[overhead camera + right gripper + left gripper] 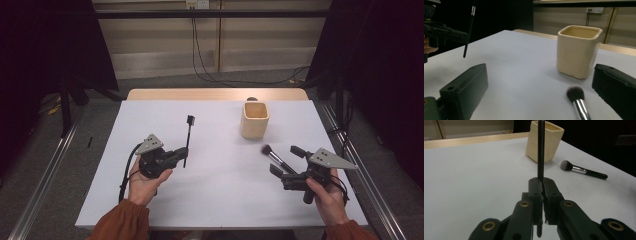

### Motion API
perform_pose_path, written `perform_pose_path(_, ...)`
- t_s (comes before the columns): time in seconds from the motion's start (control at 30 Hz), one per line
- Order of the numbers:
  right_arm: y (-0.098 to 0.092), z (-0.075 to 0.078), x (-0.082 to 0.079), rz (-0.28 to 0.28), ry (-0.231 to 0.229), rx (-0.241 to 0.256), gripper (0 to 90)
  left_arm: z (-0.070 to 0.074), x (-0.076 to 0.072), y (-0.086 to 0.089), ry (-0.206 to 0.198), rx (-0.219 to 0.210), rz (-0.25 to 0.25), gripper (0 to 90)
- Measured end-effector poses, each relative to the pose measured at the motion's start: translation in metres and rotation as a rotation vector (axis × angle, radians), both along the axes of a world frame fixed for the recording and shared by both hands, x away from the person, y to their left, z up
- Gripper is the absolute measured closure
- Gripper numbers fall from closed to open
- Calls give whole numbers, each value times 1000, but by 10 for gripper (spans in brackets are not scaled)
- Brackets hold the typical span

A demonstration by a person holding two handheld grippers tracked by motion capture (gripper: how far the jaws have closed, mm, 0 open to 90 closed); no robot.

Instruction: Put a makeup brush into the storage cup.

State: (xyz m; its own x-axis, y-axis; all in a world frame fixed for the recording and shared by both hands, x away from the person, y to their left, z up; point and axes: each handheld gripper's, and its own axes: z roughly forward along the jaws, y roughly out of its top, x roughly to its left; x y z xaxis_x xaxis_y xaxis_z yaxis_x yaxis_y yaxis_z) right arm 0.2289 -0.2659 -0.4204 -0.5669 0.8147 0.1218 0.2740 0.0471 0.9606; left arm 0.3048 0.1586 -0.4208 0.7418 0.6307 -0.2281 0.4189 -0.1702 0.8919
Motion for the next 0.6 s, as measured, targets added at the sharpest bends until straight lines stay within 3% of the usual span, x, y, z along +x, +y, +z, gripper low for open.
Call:
perform_pose_path(0.07, 13, 3, 7, 42, -10, 2, 0, -1, 0, -2, 10, -2, -22, 860)
perform_pose_path(0.3, 39, 8, 21, 134, -38, 27, 0, -3, -1, -13, -13, 3, -26, 860)
perform_pose_path(0.6, 61, 13, 31, 208, -36, 40, 25, 1, -2, -30, -25, -3, -60, 860)
